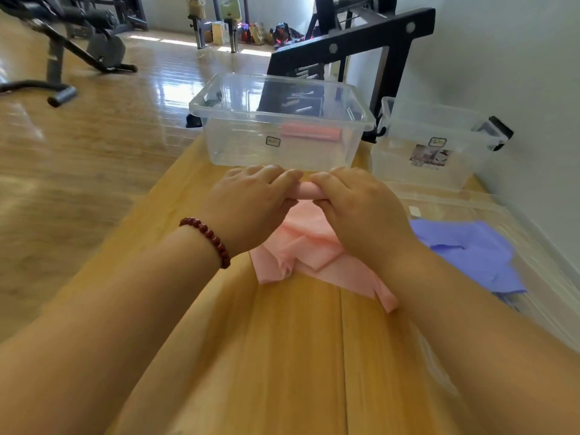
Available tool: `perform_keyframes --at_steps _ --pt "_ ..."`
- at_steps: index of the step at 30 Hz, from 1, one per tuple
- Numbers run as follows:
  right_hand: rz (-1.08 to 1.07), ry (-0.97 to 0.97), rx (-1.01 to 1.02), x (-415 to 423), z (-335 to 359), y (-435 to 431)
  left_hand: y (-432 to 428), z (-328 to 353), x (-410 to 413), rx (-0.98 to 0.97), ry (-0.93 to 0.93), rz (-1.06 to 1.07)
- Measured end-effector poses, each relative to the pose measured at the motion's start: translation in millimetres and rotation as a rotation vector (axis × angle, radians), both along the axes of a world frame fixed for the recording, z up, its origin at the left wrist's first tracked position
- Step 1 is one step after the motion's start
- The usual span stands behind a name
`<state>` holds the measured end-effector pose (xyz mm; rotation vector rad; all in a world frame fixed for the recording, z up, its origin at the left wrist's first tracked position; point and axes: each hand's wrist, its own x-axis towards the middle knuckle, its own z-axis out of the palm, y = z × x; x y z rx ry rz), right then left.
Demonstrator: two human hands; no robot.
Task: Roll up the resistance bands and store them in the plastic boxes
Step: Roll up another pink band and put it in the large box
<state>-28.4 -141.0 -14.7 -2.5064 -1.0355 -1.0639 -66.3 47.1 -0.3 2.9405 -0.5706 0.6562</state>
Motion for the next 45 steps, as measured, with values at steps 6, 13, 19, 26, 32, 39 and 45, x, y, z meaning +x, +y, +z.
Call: perform_keyframes --at_steps 6,13,19,26,32,39,45 --pt "-0.063 0.0 0.0 41.1 -3.0 13.9 21.0 -2.2 45.5 -0.017 -0.02 -0.053" --pt "-0.122 0.127 -0.018 52.9 14.7 13.6 49.5 20.8 80.8 -0.035 0.034 -0.037" --pt "-0.223 0.174 -0.032 69.7 37.4 -2.5 70.6 52.5 125.6 -0.021 0.124 0.067" --pt "-0.262 0.191 -0.007 91.1 72.1 2.6 75.7 60.7 164.1 0.031 0.349 0.166" --pt "-0.258 0.266 -0.025 101.5 91.5 17.2 76.4 59.8 169.5 0.052 0.471 0.2" --pt "-0.299 0.305 -0.021 107.9 108.6 35.7 82.9 69.4 168.6 0.021 0.549 0.168" --pt "-0.381 0.355 -0.025 111.4 118.9 50.3 98.8 78.0 166.5 0.087 0.642 0.138"
